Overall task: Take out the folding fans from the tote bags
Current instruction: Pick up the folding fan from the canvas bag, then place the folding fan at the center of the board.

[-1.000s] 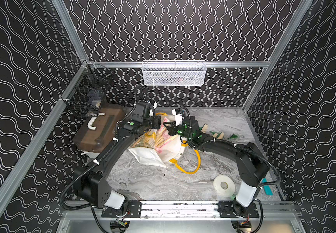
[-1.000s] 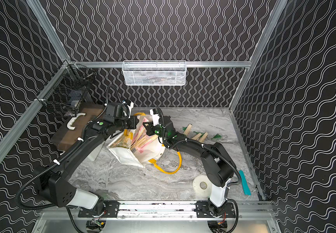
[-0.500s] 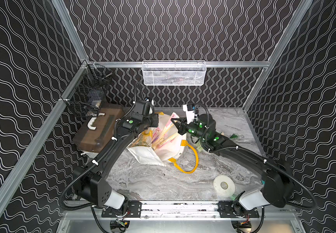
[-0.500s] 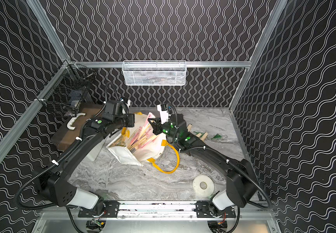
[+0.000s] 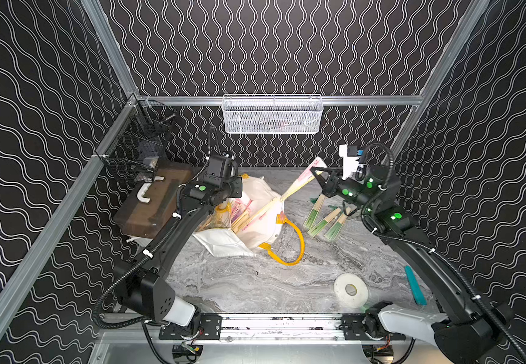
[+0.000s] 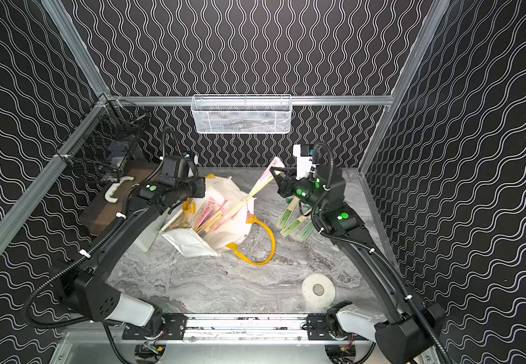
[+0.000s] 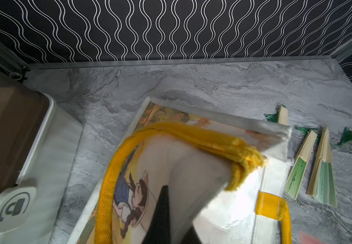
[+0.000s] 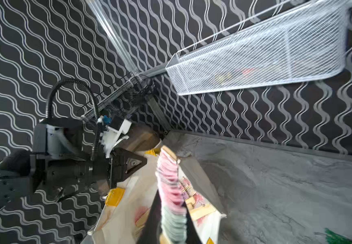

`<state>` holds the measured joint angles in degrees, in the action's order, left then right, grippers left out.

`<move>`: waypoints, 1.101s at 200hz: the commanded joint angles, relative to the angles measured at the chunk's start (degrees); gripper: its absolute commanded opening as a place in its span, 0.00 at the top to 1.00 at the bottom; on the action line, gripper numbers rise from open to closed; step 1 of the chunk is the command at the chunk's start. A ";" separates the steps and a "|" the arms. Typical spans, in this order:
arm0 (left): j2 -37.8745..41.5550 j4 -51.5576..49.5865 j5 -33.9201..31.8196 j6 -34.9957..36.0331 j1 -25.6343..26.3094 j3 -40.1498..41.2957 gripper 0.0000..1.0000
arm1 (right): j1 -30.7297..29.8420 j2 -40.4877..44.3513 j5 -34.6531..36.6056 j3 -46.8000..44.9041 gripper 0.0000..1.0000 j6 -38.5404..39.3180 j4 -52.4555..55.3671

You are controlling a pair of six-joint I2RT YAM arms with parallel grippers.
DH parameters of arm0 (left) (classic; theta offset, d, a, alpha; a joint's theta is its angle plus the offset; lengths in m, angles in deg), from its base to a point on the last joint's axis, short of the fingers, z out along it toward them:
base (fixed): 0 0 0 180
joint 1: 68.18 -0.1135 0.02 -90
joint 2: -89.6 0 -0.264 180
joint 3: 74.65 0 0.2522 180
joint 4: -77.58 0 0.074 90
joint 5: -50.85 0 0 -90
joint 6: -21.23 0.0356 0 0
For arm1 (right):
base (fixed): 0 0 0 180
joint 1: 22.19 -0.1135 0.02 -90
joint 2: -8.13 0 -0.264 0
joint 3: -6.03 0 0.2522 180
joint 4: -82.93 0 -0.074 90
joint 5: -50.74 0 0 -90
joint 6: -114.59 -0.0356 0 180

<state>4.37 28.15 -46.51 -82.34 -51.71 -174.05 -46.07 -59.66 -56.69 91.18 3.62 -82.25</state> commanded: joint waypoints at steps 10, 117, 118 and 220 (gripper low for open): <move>1.75 -0.32 -1.94 1.16 -0.43 -0.45 1.00 | 1.66 1.52 6.68 1.94 0.99 3.84 3.78; 6.92 -3.28 -3.90 2.75 -1.18 -1.04 1.00 | 12.03 -17.41 -4.67 12.82 1.00 2.82 11.95; 6.96 -3.28 -3.85 2.75 -1.22 -1.07 1.00 | 12.06 -17.75 -5.04 12.94 1.00 2.89 12.12; 7.51 -3.36 3.44 2.36 -1.79 -1.63 1.00 | 16.32 -39.92 -29.23 17.07 1.00 1.58 13.48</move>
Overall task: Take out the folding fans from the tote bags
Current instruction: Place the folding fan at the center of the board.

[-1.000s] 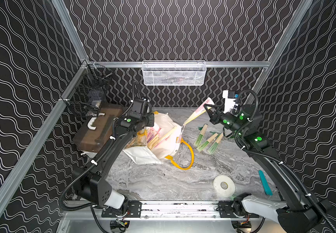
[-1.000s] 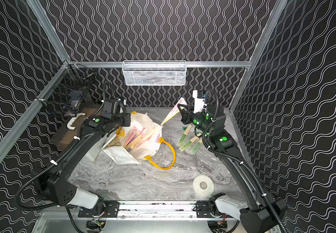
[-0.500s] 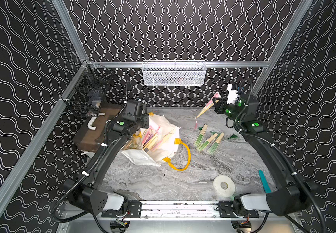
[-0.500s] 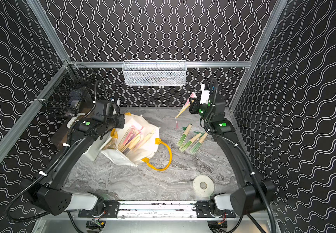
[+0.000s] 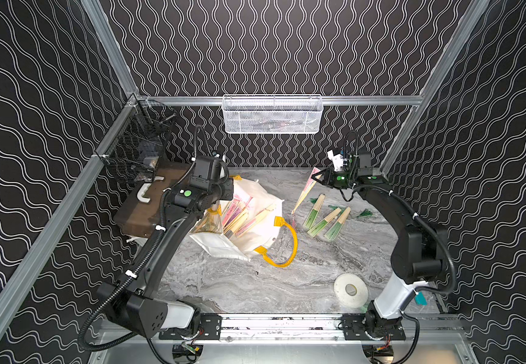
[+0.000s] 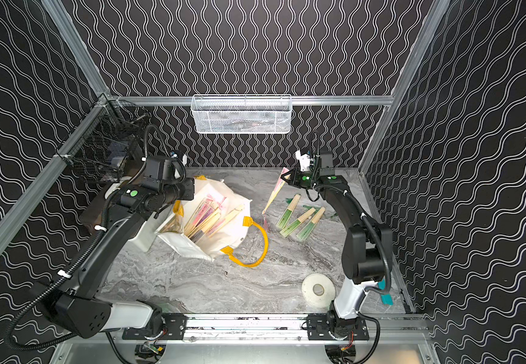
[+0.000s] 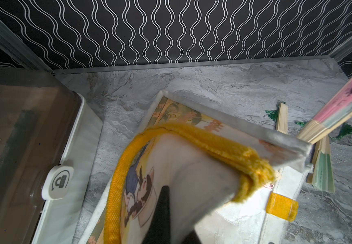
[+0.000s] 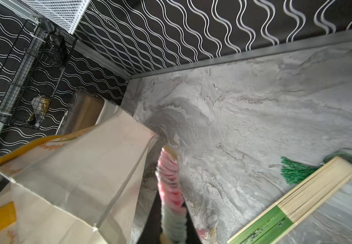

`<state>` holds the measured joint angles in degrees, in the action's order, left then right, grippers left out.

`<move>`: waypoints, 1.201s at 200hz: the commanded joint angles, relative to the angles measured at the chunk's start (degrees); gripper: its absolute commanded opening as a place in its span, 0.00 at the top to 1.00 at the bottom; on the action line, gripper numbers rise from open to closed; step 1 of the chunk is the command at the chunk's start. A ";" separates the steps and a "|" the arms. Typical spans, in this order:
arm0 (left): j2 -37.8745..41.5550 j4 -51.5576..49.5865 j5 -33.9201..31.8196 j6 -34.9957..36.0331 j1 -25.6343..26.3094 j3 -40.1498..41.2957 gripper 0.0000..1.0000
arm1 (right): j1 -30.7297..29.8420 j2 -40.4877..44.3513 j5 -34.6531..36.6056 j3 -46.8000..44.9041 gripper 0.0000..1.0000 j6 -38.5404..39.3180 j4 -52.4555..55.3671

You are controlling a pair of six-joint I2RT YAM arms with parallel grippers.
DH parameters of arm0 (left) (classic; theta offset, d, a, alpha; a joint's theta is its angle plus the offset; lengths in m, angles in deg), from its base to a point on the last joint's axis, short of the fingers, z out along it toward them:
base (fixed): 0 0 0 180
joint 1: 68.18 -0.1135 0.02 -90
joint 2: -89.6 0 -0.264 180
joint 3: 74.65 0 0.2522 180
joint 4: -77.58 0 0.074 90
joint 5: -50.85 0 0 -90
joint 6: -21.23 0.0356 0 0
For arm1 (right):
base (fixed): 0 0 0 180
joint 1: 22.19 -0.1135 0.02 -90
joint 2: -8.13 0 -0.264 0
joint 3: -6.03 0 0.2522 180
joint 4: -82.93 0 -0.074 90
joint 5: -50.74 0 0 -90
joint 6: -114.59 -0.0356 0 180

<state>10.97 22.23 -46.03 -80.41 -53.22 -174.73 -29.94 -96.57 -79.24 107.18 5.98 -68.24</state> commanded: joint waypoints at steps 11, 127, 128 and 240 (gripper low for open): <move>1.04 2.48 4.14 0.30 -0.41 -1.07 1.00 | 0.12 -4.51 -8.26 0.60 1.00 -2.01 -2.67; 2.03 1.38 7.44 -0.29 -1.41 -0.78 1.00 | -0.51 -26.05 -7.71 11.64 0.94 0.68 4.72; 2.01 1.40 7.46 -0.30 -1.42 -0.73 1.00 | -0.47 -26.24 -7.68 11.78 0.94 0.68 4.80; 0.87 2.89 8.94 -1.11 -1.60 -0.12 1.00 | -0.42 -33.14 5.03 20.80 0.58 4.59 14.02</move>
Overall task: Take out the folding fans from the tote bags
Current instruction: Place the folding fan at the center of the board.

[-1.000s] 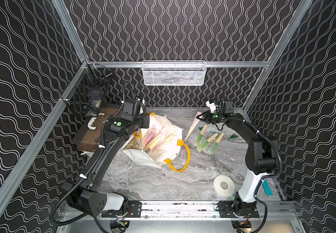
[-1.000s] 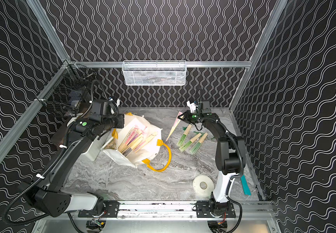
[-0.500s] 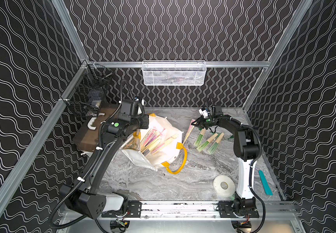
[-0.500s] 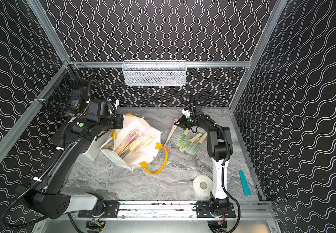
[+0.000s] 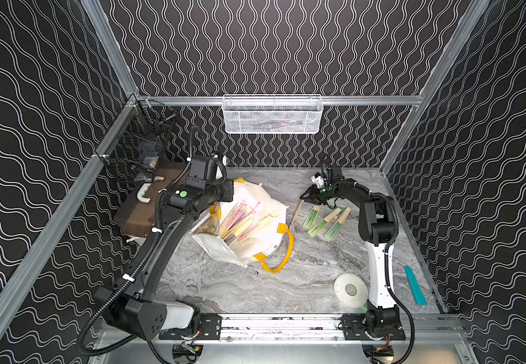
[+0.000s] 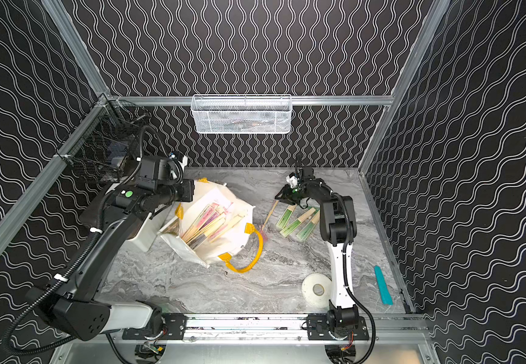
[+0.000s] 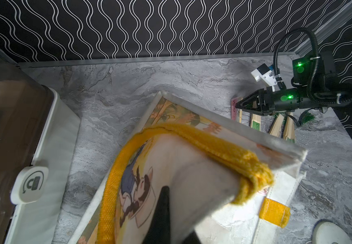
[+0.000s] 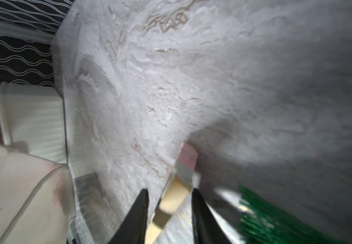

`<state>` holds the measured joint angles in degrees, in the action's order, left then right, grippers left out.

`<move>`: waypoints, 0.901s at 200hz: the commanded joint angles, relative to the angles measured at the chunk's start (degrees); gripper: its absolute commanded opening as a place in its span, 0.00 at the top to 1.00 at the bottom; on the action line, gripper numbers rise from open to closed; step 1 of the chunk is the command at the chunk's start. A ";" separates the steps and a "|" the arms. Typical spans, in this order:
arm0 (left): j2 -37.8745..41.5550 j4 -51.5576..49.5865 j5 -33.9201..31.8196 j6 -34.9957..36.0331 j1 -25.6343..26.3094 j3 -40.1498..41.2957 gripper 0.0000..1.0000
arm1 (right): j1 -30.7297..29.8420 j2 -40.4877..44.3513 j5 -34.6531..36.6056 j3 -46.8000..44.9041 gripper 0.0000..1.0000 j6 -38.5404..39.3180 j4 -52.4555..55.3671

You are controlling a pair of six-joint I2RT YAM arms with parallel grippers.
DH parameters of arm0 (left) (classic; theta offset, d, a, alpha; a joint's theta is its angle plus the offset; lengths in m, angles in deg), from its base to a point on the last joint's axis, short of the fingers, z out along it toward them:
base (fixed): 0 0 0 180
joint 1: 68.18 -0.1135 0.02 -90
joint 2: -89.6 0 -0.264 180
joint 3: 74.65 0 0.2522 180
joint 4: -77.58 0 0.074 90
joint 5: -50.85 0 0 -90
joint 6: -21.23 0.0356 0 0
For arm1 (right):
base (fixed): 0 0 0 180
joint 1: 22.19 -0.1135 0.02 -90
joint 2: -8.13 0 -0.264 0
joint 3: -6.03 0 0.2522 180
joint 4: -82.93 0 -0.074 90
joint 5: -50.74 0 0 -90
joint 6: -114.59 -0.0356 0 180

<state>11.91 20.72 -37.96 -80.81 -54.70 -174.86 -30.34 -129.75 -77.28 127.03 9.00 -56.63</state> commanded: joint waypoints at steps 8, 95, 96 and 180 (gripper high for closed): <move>-0.25 4.51 1.00 -0.79 -0.12 -0.01 1.00 | -0.03 0.32 3.51 1.04 0.57 1.71 2.46; -0.04 5.25 1.89 -0.89 -0.09 0.54 1.00 | -0.12 11.54 9.83 -3.81 0.48 0.93 3.29; -0.02 5.28 1.93 -0.89 -0.10 0.52 1.00 | -0.12 11.96 9.91 -3.98 0.48 0.88 3.29; -1.44 8.25 4.06 -2.73 -0.12 2.24 1.00 | -15.80 50.68 19.47 -31.20 0.50 -5.62 -14.14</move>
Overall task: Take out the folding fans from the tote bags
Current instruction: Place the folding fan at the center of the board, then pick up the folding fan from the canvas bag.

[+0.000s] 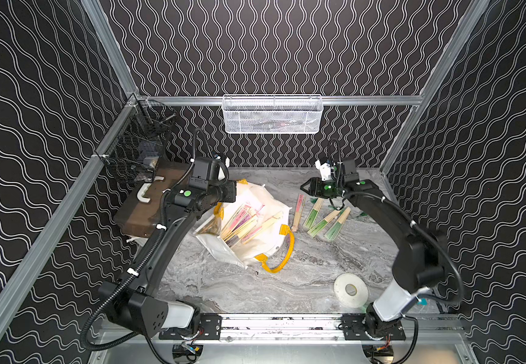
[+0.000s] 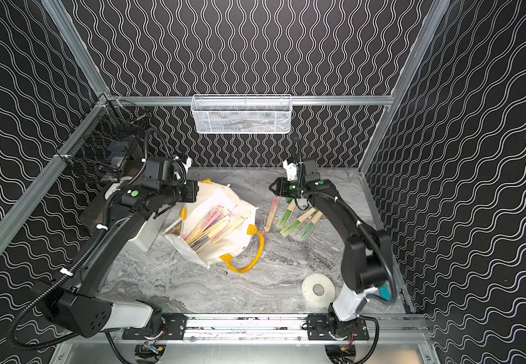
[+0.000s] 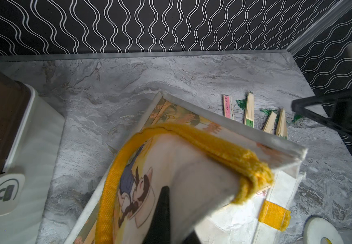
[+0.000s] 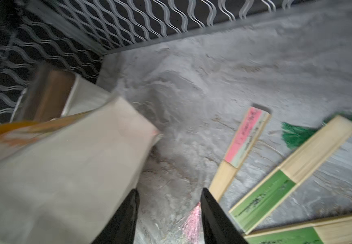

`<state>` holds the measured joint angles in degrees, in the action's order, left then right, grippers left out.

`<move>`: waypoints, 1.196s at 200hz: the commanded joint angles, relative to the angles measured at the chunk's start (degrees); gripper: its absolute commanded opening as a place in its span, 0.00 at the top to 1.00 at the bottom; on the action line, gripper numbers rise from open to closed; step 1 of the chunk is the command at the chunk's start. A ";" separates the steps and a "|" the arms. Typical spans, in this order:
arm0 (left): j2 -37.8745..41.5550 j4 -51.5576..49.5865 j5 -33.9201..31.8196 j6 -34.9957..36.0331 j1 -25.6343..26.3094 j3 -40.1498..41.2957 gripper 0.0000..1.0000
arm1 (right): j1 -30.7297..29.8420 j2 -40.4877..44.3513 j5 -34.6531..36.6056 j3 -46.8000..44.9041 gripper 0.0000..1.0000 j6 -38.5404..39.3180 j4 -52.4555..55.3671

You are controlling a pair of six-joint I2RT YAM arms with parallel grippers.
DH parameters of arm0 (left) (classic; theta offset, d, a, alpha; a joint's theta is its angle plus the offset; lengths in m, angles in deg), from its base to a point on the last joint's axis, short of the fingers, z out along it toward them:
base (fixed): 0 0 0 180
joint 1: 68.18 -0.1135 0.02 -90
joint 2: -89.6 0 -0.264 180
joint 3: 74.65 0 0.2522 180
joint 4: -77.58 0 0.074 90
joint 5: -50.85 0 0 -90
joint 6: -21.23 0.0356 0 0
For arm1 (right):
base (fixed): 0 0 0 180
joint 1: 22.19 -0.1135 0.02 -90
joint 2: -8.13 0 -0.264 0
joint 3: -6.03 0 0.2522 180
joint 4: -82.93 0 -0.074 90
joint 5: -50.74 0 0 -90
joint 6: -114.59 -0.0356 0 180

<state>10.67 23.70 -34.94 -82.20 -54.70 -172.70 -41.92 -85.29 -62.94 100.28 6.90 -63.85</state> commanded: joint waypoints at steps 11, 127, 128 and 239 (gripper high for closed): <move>-0.18 5.48 0.44 -1.59 -0.12 0.18 1.00 | -6.01 9.15 4.24 -7.13 0.50 -5.42 -9.13; -1.14 13.75 -1.65 -7.84 0.01 6.02 1.00 | -19.54 6.17 3.37 -16.97 0.56 -13.78 -17.73; -1.18 13.75 -1.61 -7.89 -0.01 6.04 1.00 | -19.55 6.03 3.37 -16.96 0.56 -13.78 -17.67; -1.84 15.37 0.57 -9.19 -0.02 7.21 1.00 | -20.00 -3.68 9.77 -17.65 0.52 -19.52 -24.59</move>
<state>9.03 35.98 -35.88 -90.01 -54.66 -165.70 -61.83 -87.00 -56.66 82.07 -9.82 -83.10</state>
